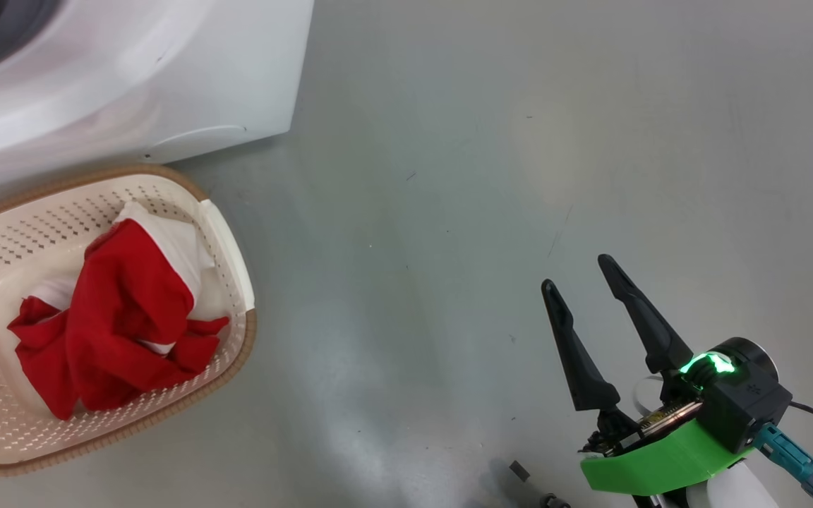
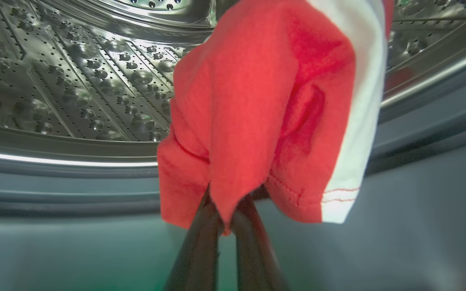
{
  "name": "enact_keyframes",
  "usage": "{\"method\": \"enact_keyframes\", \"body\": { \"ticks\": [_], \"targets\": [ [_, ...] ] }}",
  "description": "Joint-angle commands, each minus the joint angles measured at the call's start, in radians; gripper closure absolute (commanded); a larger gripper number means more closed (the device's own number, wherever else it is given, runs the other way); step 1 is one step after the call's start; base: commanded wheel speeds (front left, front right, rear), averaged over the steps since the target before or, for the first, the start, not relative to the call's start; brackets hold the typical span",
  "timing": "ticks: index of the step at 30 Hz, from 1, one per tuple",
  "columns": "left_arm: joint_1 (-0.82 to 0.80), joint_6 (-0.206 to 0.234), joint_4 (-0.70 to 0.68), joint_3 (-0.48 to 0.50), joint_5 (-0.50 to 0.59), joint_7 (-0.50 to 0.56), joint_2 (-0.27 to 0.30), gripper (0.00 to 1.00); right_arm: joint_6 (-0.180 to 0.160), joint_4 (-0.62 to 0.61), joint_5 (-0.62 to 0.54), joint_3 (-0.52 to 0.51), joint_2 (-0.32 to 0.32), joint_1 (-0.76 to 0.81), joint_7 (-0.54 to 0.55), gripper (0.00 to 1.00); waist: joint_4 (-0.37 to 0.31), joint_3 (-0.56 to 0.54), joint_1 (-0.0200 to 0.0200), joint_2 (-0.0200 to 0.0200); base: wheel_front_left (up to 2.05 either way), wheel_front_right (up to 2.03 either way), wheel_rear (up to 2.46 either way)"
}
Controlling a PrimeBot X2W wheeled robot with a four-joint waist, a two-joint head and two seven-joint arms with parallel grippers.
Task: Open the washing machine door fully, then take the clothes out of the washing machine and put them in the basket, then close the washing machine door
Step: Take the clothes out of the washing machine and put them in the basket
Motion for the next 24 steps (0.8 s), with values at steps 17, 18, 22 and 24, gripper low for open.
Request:
{"method": "enact_keyframes", "body": {
  "ticks": [17, 18, 22, 24],
  "targets": [
    [-0.002, -0.047, -0.07, 0.019, -0.047, -0.141, 0.048, 1.0, 0.006, -0.019, 0.019, 0.01, -0.014, -0.016, -0.006, 0.0, 0.037, 0.006, 0.0, 0.0, 0.0, 0.0, 0.0],
    [0.002, -0.049, -0.074, 0.019, -0.049, -0.147, 0.048, 1.0, 0.006, -0.019, 0.02, 0.01, -0.014, -0.017, -0.006, 0.0, 0.039, 0.006, 0.0, 0.0, 0.0, 0.0, 0.0],
    [0.021, -0.059, -0.101, 0.023, -0.06, -0.181, 0.047, 1.0, 0.006, -0.02, 0.025, 0.01, -0.014, -0.023, -0.006, 0.0, 0.052, 0.006, 0.0, 0.0, 0.0, 0.0, 0.0],
    [0.033, -0.066, -0.116, 0.026, -0.068, -0.194, 0.047, 1.0, 0.006, -0.02, 0.029, 0.012, -0.014, -0.026, -0.006, 0.0, 0.057, 0.006, 0.0, 0.0, 0.0, 0.0, 0.0]
  ]
}}
